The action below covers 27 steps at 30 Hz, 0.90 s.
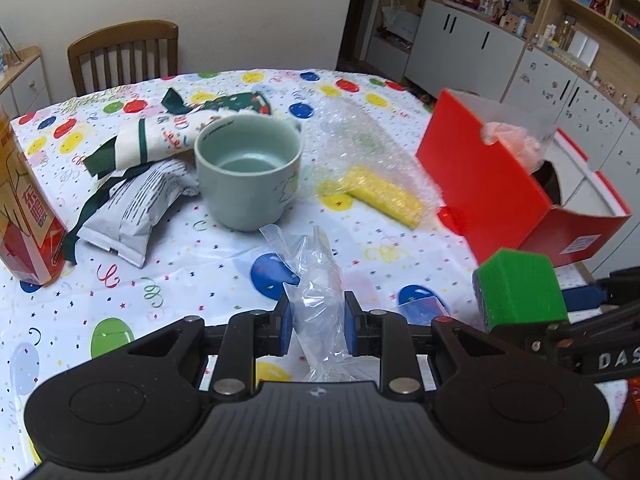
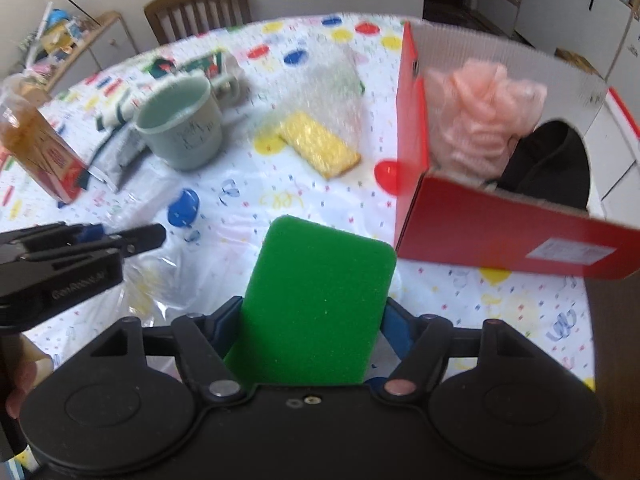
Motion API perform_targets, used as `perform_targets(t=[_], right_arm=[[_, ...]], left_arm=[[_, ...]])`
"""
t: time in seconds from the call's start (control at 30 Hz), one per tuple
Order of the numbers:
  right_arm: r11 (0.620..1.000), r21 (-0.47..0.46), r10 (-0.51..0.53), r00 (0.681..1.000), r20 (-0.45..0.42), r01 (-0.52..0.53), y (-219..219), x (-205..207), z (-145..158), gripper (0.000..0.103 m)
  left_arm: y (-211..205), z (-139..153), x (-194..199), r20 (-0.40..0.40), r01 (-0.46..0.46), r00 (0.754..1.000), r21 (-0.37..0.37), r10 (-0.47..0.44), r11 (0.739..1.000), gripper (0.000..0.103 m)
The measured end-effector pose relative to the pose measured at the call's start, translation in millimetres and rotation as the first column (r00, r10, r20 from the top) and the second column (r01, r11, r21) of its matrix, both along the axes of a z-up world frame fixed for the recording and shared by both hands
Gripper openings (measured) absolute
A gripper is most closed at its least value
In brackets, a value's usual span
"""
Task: Organize soft objects
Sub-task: 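Carry the green sponge and clear plastic bag with both tools into the box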
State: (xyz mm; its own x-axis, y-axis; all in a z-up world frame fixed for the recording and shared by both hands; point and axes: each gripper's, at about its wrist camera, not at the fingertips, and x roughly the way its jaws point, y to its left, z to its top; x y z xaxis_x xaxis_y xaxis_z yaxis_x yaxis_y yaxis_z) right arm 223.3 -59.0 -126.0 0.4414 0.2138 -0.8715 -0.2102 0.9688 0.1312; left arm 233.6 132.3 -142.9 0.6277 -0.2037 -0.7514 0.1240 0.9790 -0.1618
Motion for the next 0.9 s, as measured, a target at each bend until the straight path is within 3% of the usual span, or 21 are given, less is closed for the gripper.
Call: perform_targets(t=[0.43,0.9], right_arm=[[0.996,0.083,0.025,0.992,0.121,-0.035,-47.7,3.1,67.1,0.071],[0.994,0.101,0.025,0.977,0.213,-0.047,-129.3,24.2,101.4,0.072]], left_arm=[[-30.8,69.8,5.2,0.08,0.031,0.996,-0.055,-0.026,0.998,0.025],[-95.8,125.0,27.6,0.172,0.036,0.985,-0.06,-0.026,0.998,0.025]])
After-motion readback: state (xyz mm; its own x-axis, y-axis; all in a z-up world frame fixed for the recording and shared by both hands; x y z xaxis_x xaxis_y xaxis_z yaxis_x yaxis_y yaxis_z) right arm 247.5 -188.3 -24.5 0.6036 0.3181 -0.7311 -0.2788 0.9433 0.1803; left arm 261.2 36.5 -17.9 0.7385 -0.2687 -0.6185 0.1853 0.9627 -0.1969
